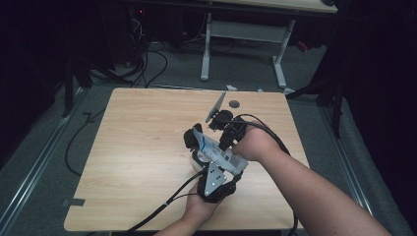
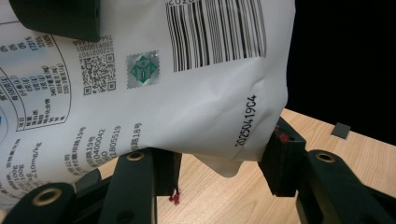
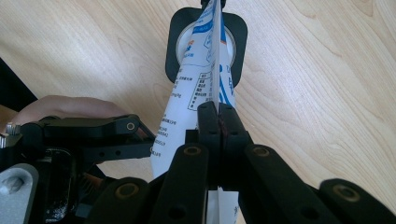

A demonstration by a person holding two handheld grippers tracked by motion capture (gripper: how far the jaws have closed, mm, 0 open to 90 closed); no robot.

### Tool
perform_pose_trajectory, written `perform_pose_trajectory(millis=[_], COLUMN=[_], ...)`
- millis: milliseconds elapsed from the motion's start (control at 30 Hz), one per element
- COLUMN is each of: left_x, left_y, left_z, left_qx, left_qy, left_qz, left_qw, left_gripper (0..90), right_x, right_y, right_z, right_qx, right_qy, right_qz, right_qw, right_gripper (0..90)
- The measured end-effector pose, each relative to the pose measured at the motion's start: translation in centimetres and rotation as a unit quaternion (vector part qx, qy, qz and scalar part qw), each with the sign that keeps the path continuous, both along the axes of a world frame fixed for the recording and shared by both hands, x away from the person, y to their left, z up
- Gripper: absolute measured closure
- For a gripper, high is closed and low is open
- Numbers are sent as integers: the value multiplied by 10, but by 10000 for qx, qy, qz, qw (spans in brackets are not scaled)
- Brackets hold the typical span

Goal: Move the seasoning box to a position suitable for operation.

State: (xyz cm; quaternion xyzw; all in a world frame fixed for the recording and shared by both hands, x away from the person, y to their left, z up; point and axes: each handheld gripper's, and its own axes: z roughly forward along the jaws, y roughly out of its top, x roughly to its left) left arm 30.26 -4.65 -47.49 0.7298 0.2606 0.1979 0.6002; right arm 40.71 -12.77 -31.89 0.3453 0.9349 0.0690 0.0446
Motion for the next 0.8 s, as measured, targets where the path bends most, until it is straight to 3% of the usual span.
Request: perform_pose_trajectory(millis=[800], left_x=[1], left_y=[-1], left_z=[1], left_qx=[6], left_qy=[0], left_qz=[8], left_qw=[10000], left_gripper=[549], right_x=[1], right_y=[0], right_z=[0], right_qx=[6], right_qy=[-14], right_qz=[-14], right_qw=[10000], right_gripper=[899])
